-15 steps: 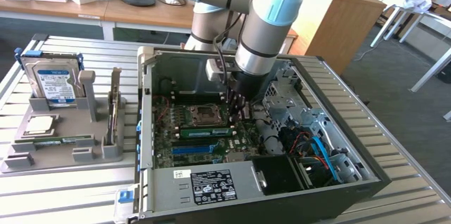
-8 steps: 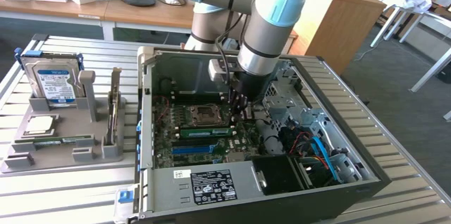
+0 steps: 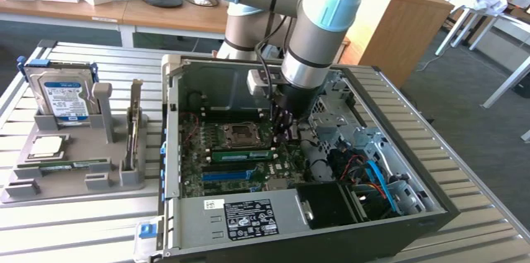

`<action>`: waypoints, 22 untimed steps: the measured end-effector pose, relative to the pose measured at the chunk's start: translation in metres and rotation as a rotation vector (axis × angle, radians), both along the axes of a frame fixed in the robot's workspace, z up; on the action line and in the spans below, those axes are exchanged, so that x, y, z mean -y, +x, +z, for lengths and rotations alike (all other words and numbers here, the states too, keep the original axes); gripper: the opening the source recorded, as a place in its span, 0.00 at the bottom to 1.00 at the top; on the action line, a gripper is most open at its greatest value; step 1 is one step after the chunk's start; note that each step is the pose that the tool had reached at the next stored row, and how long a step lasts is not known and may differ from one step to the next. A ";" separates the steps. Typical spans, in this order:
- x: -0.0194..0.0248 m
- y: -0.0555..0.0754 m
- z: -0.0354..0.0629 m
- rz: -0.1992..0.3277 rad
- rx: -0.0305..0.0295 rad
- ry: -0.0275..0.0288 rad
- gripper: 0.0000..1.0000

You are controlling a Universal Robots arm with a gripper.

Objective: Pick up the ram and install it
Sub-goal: 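Press down the ram until it locks into place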

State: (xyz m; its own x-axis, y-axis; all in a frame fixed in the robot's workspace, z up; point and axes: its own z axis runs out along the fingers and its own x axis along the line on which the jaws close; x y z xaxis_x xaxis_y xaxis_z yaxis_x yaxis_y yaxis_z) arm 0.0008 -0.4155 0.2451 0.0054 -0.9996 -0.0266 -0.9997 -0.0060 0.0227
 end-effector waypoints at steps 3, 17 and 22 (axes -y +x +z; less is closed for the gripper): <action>-0.0014 0.000 -0.0001 0.000 0.0000 0.0000 0.10; -0.0014 0.000 -0.0079 0.000 0.0000 -0.0001 0.10; -0.0014 0.000 -0.0098 0.000 0.0001 0.0002 0.10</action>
State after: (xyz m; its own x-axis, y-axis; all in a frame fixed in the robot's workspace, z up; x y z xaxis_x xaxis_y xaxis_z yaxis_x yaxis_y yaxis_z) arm 0.0008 -0.4142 0.2353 0.0055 -0.9996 -0.0268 -0.9997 -0.0061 0.0226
